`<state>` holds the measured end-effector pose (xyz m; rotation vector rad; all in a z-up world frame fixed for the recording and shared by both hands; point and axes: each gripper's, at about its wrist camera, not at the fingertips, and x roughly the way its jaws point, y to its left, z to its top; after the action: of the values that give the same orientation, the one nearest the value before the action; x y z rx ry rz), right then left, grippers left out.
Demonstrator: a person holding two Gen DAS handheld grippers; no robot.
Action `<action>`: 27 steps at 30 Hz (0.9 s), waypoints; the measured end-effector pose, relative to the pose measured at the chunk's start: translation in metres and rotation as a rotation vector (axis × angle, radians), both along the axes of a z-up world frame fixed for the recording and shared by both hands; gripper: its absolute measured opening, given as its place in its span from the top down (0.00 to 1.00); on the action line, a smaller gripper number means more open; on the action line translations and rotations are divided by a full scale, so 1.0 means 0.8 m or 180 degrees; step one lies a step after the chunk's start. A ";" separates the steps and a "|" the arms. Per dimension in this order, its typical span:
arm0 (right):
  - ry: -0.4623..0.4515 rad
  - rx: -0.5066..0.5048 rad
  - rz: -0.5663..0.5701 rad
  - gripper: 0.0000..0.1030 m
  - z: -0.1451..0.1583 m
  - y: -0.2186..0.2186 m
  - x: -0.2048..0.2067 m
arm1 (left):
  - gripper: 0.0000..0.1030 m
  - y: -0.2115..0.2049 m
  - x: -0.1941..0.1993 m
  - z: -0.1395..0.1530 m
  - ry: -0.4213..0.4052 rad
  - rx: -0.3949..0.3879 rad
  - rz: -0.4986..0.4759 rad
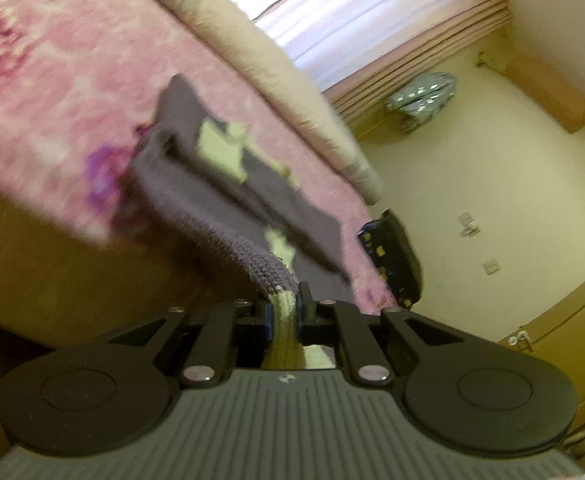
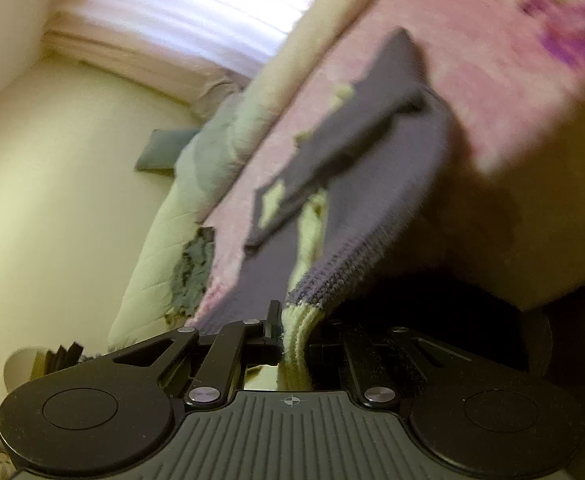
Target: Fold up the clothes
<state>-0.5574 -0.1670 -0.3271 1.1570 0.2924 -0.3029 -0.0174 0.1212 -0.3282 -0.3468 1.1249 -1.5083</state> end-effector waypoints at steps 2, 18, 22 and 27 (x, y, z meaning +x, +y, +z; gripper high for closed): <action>-0.0016 -0.0118 0.0072 0.93 0.019 -0.021 0.012 | 0.92 -0.027 0.017 0.011 0.0065 -0.0075 -0.0033; 0.0465 0.0056 -0.1029 0.21 -0.012 -0.284 0.153 | 0.67 -0.296 0.175 -0.044 0.0215 0.0675 0.0627; 0.0807 -0.0553 -0.0817 0.22 -0.012 -0.274 0.154 | 0.66 -0.295 0.171 -0.041 -0.0282 0.0663 0.0495; 0.1285 -0.1426 -0.0364 0.39 -0.007 -0.257 0.191 | 0.64 -0.320 0.130 -0.035 -0.0990 0.0546 0.0084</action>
<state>-0.4047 -0.3724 -0.3330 0.6643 0.4845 -0.6698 0.0870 -0.1349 -0.3564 -0.0075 0.9871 -1.3754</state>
